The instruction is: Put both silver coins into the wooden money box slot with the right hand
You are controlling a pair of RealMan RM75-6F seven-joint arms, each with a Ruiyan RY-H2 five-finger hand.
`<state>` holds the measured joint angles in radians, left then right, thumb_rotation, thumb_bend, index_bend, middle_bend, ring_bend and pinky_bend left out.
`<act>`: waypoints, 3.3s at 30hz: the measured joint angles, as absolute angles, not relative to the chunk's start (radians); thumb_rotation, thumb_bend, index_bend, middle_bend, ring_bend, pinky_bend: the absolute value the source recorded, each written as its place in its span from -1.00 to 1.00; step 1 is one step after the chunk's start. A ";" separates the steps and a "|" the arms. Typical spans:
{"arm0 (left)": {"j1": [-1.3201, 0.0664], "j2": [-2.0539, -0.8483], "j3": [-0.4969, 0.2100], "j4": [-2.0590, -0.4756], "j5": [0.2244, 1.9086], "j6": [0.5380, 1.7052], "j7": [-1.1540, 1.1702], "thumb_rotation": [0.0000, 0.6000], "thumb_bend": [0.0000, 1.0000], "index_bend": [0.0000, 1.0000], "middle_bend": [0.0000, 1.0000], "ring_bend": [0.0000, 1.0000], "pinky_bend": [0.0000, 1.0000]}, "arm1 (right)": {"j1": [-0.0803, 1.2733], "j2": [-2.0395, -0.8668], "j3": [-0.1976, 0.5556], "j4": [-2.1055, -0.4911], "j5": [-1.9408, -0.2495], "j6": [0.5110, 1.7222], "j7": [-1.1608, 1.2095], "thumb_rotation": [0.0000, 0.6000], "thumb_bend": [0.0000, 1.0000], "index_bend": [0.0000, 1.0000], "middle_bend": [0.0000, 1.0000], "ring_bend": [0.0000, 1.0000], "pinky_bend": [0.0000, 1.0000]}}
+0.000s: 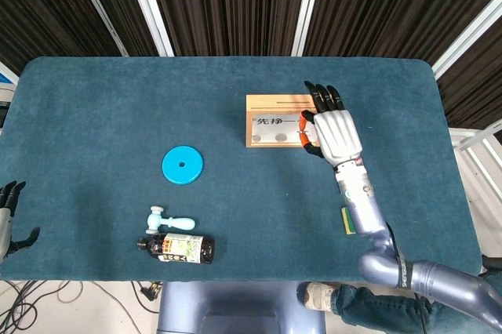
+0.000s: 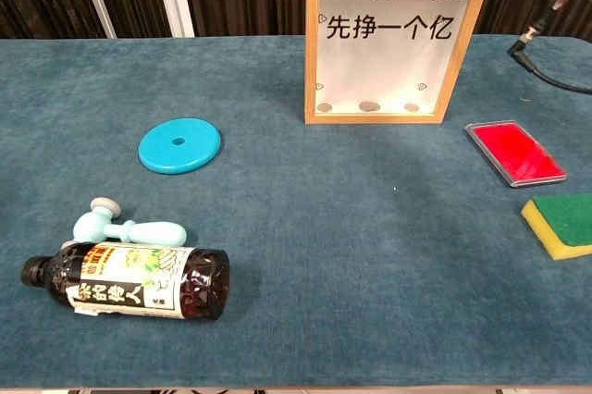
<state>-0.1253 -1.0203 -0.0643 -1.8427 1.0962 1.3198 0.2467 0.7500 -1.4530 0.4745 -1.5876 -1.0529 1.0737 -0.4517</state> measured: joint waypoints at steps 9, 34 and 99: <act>-0.130 -1.024 -0.067 -1.835 1.076 1.325 0.278 1.00 -0.41 -0.85 -1.00 -1.00 -1.00 | 0.898 -1.412 0.529 -1.548 -0.758 0.946 -0.629 1.00 0.00 0.38 -0.95 -1.00 -1.00; -0.139 -1.019 -0.073 -1.839 1.032 1.313 0.293 1.00 -0.41 -0.85 -1.00 -1.00 -1.00 | 1.218 -1.351 0.492 -1.415 -0.248 0.911 -0.937 1.00 0.00 0.38 -0.95 -1.00 -1.00; -0.149 -1.010 -0.063 -1.855 1.004 1.304 0.305 1.00 -0.41 -0.85 -1.00 -1.00 -1.00 | 1.304 -1.310 0.359 -1.420 -0.089 0.927 -0.884 1.00 0.00 0.10 -0.96 -1.00 -1.00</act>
<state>-0.1490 -1.0096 -0.0633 -1.8554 1.0035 1.3039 0.3054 1.3037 -1.3101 0.3590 -1.4203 -0.0894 0.9273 -0.8835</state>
